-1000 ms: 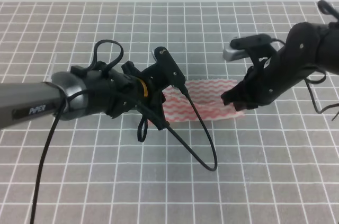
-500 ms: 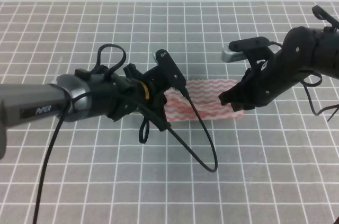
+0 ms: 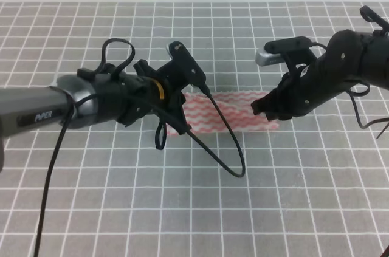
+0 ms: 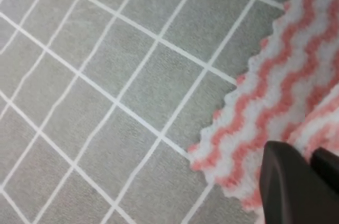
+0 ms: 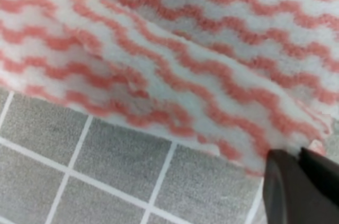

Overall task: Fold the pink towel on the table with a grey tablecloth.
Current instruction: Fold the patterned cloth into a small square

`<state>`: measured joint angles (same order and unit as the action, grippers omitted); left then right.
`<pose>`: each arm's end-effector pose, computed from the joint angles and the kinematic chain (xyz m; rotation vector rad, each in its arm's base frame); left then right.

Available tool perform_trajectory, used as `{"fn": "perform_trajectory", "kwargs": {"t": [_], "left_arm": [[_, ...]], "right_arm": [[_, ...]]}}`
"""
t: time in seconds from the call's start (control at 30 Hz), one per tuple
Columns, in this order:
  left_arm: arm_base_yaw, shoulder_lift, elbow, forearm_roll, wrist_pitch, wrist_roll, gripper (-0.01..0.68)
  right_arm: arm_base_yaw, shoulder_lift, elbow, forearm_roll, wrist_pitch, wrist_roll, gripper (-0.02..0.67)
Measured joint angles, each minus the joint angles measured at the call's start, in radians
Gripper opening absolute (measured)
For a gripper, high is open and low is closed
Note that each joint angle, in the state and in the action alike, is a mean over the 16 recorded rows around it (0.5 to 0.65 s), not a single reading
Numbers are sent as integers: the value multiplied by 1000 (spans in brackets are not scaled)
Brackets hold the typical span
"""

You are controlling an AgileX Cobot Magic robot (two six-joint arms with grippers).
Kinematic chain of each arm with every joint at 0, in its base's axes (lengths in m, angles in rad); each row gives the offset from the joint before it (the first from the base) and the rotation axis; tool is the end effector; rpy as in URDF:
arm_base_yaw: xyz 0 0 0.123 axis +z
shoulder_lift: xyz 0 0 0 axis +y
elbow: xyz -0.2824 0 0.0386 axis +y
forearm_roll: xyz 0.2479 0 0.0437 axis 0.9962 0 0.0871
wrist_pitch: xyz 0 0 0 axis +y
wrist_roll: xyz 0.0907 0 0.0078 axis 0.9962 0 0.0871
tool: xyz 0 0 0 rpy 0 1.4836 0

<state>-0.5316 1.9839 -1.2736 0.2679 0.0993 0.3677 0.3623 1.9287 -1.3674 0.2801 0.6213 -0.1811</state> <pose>0.3750 -0.2177 0.1776 1.2497 1.9199 0.0834 0.3788 0.1593 0.1999 -0.4707 2.6280 0.3490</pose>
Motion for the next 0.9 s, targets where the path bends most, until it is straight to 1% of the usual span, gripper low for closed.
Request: {"fn": "perform_trajectory", "kwargs": {"t": [0.9], "left_arm": [[9, 35, -8, 2, -50, 4, -3]], "right_arm": [[-1, 19, 0, 1, -51, 0, -16]]}}
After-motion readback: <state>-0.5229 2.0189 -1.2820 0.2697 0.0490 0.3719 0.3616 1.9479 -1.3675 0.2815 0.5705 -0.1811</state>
